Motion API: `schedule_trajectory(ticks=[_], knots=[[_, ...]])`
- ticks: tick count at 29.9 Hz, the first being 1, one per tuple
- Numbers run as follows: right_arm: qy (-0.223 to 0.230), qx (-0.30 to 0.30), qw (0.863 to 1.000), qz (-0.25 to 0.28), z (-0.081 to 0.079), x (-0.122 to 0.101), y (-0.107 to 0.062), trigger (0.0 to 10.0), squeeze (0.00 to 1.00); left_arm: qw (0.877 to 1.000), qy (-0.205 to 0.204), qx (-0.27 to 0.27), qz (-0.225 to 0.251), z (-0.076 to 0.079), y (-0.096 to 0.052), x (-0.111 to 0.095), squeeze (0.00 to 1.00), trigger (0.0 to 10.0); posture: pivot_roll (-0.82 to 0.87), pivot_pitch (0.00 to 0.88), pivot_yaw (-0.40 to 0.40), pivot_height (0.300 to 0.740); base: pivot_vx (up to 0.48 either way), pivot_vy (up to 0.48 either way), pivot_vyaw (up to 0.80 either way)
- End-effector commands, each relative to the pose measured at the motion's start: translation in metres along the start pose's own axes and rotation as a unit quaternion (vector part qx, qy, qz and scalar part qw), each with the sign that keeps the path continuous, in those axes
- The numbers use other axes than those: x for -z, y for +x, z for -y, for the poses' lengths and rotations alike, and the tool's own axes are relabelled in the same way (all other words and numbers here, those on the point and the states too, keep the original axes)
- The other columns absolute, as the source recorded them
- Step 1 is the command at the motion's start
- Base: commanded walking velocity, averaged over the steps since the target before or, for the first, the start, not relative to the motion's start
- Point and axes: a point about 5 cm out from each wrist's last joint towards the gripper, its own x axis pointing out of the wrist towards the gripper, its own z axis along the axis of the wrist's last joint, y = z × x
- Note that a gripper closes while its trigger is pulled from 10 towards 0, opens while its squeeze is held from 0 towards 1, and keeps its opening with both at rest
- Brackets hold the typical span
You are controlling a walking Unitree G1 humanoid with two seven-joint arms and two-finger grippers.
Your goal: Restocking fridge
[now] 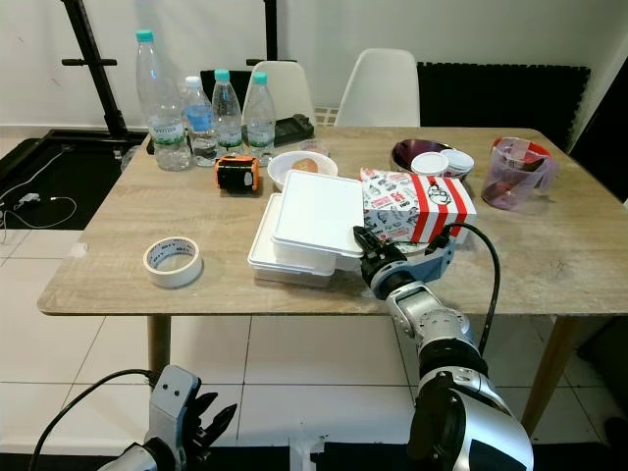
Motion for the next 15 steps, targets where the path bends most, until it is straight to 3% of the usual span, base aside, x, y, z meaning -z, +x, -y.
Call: schedule_trajectory(ticks=[1,2,3,4,5,11,12,14,15], knots=[[0.001,0.016,1.0,-0.013,0.0063,0.0035,-0.0024,3.2,0.0,1.0,-0.005,0.011,-0.002,0.0059,0.001,0.001,0.0,10.0,0.0,0.081,-0.039,0.74,0.0,0.0,0.0],[0.001,0.016,1.0,-0.013,0.0063,0.0035,-0.0024,3.2,0.0,1.0,-0.005,0.011,-0.002,0.0059,0.001,0.001,0.0,10.0,0.0,0.081,-0.039,0.74,0.0,0.0,0.0],[-0.002,0.017,1.0,-0.015,0.0065,0.0035,-0.0027,4.4,0.0,1.0,-0.005,0.012,-0.002,0.0061,0.001,0.001,0.0,10.0,0.0,0.081,-0.039,0.74,0.0,0.0,0.0],[-0.004,0.019,1.0,-0.017,0.0068,0.0036,-0.0029,8.4,0.0,1.0,-0.005,0.013,-0.002,0.0062,0.001,0.0011,0.0,10.0,0.0,0.081,-0.039,0.74,0.0,0.0,0.0],[-0.006,0.02,1.0,-0.018,0.0069,0.0036,-0.0031,10.0,0.0,1.0,-0.005,0.013,-0.003,0.0062,0.001,0.0011,0.0,10.0,0.0,0.081,-0.039,0.74,0.0,0.0,0.0],[-0.011,0.017,1.0,-0.02,0.0055,0.0038,-0.0026,10.0,0.0,1.0,-0.005,0.013,-0.003,0.0064,0.0012,0.0008,0.0,10.0,0.0,0.083,-0.039,0.74,0.0,0.0,0.0],[-0.019,0.009,0.999,-0.026,0.0025,0.0044,-0.0016,10.0,0.91,1.0,-0.005,0.013,-0.002,0.0064,0.0012,0.0005,0.0,10.0,0.0,0.082,-0.039,0.74,0.0,0.0,0.0],[-0.024,0.005,0.999,-0.029,0.001,0.0048,-0.0011,10.0,0.91,1.0,-0.005,0.013,-0.002,0.0064,0.0012,0.0003,0.0,10.0,0.0,0.082,-0.039,0.74,0.0,0.0,0.0],[-0.034,0.0,0.999,-0.036,-0.0017,0.0057,-0.0002,10.0,1.0,1.0,-0.005,0.013,-0.002,0.0062,0.0015,-0.0001,0.0,10.0,0.0,0.082,-0.039,0.74,0.0,0.0,0.0]])
